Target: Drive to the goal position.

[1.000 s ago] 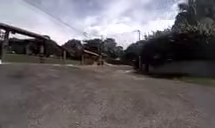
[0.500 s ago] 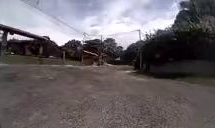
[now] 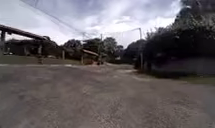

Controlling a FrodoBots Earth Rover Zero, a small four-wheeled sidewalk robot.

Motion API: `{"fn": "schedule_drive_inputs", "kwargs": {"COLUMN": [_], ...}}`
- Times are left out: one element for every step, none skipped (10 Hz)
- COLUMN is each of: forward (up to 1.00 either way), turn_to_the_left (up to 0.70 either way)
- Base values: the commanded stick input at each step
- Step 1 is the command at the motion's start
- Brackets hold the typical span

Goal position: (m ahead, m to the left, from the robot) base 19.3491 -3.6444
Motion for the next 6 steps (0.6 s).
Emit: {"fn": "schedule_drive_inputs", "kwargs": {"forward": [0.5, 0.5, 0.5, 0.5, 0.5, 0.5], "turn_to_the_left": [0.0, 0.0, 0.0, 0.0, 0.0, 0.0]}}
